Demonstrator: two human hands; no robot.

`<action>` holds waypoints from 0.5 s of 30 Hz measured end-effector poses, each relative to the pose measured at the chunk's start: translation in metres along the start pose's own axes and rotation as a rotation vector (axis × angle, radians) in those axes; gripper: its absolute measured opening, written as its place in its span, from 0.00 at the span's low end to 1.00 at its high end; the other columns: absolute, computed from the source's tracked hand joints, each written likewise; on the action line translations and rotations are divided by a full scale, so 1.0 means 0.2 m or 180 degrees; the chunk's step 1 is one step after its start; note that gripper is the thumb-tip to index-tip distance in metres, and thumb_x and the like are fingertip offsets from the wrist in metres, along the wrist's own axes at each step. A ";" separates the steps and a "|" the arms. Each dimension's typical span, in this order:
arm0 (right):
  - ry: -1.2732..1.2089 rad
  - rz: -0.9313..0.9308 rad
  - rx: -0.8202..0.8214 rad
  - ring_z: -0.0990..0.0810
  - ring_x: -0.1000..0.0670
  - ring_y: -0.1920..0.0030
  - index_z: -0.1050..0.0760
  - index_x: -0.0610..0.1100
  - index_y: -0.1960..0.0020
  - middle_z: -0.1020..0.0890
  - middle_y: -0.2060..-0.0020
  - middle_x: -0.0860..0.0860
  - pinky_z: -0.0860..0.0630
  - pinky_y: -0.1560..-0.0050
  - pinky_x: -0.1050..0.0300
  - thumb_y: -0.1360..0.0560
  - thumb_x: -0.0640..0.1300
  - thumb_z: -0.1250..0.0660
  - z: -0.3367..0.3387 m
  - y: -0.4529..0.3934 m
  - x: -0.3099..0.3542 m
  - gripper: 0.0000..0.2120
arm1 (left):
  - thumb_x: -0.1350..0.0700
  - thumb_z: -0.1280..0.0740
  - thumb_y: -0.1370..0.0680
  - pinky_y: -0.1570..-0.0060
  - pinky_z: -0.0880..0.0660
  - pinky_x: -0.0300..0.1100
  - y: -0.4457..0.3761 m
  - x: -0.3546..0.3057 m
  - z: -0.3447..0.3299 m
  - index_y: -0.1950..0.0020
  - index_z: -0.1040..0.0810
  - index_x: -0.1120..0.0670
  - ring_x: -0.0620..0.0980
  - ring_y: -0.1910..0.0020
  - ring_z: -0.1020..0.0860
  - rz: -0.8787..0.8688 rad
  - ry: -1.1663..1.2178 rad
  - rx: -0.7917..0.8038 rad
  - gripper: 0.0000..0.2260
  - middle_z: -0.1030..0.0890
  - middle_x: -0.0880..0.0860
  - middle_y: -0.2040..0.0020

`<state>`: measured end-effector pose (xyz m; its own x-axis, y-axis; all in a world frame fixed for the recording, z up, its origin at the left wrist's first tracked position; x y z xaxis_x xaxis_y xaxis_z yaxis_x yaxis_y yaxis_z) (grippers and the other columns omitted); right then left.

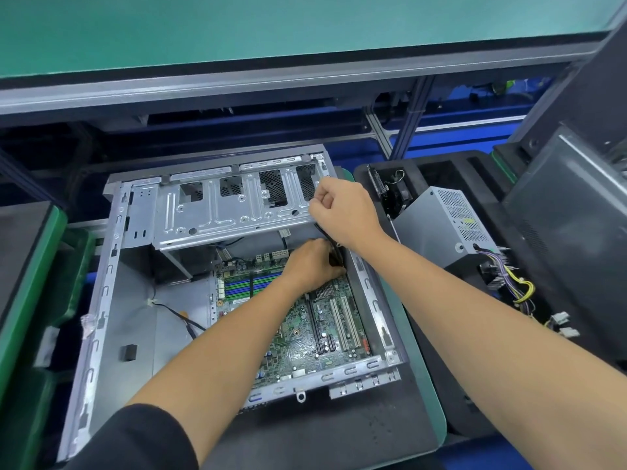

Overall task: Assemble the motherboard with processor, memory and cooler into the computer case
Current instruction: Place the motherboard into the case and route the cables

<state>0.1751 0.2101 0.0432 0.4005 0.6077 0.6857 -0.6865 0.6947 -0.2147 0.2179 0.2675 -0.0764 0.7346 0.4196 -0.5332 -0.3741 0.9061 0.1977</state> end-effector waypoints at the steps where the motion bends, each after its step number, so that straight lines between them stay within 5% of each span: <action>1: 0.0004 0.0003 0.0000 0.32 0.54 0.71 0.26 0.42 0.63 0.27 0.75 0.52 0.30 0.67 0.57 0.29 0.39 0.35 0.00 0.00 0.00 0.05 | 0.48 0.28 0.30 0.58 0.23 0.49 0.00 0.00 0.00 0.49 0.25 0.57 0.56 0.56 0.22 0.0004 -0.0032 -0.0016 0.17 0.19 0.55 0.54; 15: 0.0004 -0.0032 0.0014 0.32 0.55 0.71 0.27 0.44 0.64 0.28 0.76 0.53 0.27 0.66 0.54 0.29 0.39 0.35 0.01 0.00 0.01 0.05 | 0.49 0.28 0.30 0.58 0.23 0.50 -0.01 0.01 0.00 0.48 0.24 0.56 0.55 0.56 0.22 -0.0020 0.0153 -0.0114 0.16 0.19 0.54 0.54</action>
<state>0.1743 0.2111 0.0447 0.4083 0.6012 0.6869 -0.6850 0.6991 -0.2048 0.2202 0.2676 -0.0778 0.7092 0.4102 -0.5733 -0.3904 0.9057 0.1651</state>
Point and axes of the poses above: each hand's wrist, its own y-axis away from the middle knuckle, its own z-axis out of the back of the hand, x = y × z, the point moved 7 cm from there along -y, towards the middle knuckle
